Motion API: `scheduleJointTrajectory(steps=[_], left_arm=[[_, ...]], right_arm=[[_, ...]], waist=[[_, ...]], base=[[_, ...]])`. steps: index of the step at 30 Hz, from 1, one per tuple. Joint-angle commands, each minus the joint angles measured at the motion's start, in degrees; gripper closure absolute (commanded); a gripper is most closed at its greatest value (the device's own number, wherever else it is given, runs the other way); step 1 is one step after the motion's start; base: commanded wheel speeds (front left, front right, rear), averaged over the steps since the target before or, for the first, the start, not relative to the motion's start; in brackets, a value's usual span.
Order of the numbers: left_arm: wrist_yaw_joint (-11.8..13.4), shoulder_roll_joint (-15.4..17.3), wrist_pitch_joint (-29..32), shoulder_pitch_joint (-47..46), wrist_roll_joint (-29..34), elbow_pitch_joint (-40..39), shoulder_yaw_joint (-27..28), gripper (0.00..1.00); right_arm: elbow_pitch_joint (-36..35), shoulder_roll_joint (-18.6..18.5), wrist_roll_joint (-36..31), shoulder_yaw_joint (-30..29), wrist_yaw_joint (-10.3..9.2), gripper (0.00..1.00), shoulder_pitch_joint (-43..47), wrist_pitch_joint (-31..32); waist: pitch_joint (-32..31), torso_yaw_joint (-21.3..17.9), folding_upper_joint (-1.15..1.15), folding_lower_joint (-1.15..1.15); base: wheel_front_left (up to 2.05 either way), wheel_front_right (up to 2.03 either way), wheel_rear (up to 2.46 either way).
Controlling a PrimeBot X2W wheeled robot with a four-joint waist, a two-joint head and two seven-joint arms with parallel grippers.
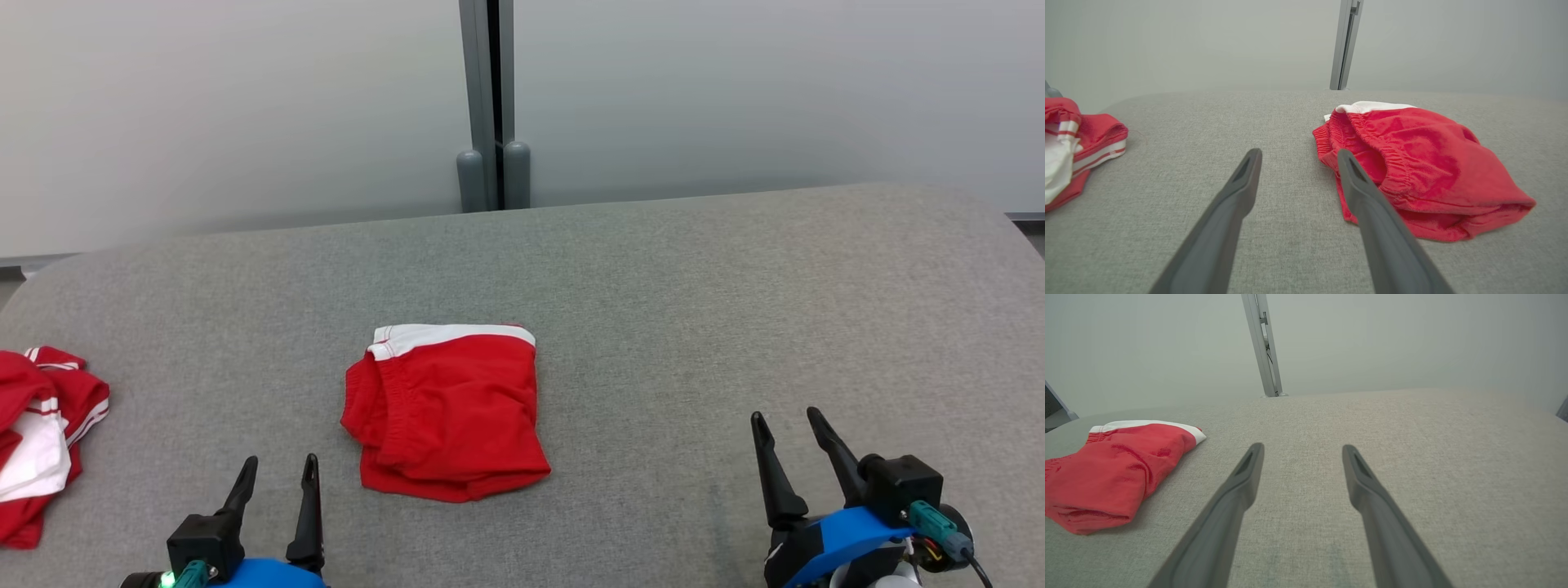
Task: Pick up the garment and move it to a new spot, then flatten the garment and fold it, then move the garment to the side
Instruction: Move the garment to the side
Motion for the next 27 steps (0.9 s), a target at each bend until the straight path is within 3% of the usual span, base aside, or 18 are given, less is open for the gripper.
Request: scheduleJointTrajectory(steps=[1,6,14,20,27], left_arm=[[-0.1,0.1,-0.3,-0.2,0.0,-0.4,-0.4,0.0],[-0.1,0.9,-0.3,-1.1,-1.2,-0.7,-2.2,0.0],[-0.1,4.2,-0.3,-2.7,-5.6,0.1,-7.6,0.0],[-0.1,6.0,-0.3,-4.0,-8.3,1.1,-9.6,0.0],[-0.1,7.0,-0.3,-5.3,-10.5,1.3,-11.5,0.0]], right_arm=[[0.3,-0.1,-0.3,0.4,0.02,0.0,0.7,0.0],[1.8,-0.1,0.4,2.3,0.02,0.0,-0.7,0.0],[7.7,-0.2,7.0,9.2,0.02,0.0,-8.8,0.0],[14.7,-0.3,12.0,10.8,0.01,0.0,-15.6,0.0],[24.7,-0.2,15.7,10.4,0.01,0.0,-20.5,0.0]], waist=[[0.8,0.8,0.01,0.0],[3.0,3.4,0.01,0.0],[7.5,11.9,0.01,0.0],[9.4,17.9,0.01,0.0],[11.1,21.3,0.01,0.0]], base=[[0.0,0.0,0.0],[0.0,0.0,0.0],[0.0,0.0,0.0],[0.0,0.0,0.0],[0.0,0.0,0.0]])
